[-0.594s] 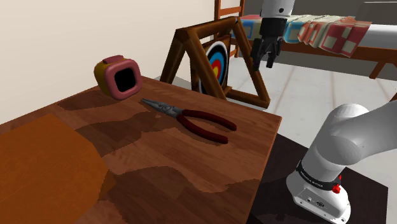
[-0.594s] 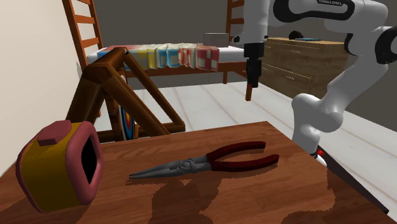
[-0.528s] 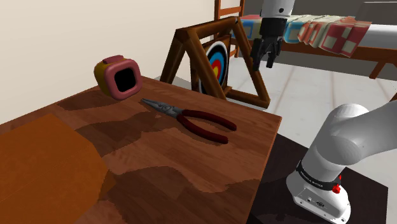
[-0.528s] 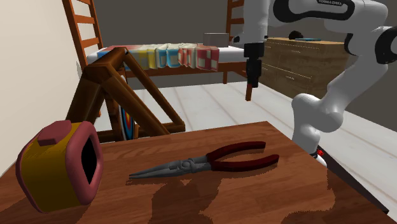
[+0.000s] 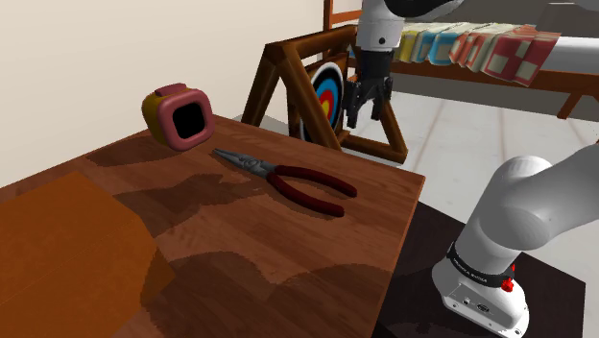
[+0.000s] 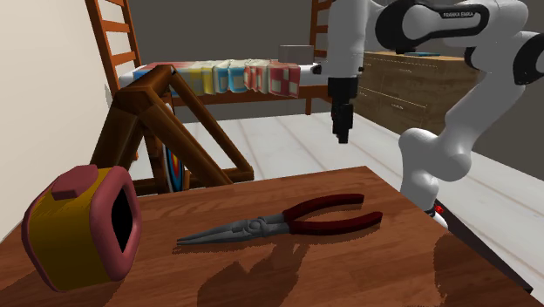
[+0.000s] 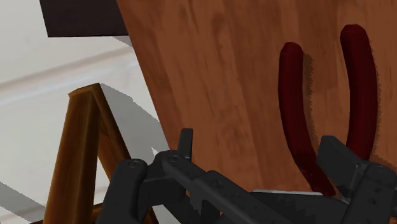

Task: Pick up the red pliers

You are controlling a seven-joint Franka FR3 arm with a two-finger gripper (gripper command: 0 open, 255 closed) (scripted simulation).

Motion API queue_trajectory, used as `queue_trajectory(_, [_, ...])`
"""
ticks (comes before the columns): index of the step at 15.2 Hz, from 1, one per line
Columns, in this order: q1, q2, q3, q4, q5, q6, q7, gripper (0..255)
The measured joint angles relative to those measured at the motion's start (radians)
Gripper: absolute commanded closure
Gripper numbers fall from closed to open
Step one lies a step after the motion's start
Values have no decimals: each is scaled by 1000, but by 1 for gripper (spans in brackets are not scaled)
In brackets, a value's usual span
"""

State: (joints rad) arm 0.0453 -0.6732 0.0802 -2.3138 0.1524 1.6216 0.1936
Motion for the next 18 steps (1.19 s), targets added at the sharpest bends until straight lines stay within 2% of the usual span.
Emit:
queue_trajectory(9, [39, 225, 192, 72, 19, 179, 187, 0])
queue_trajectory(13, [49, 345, 271, 123, -8, 252, 278, 0])
queue_trajectory(18, [58, 507, 349, 213, -78, 316, 392, 0])
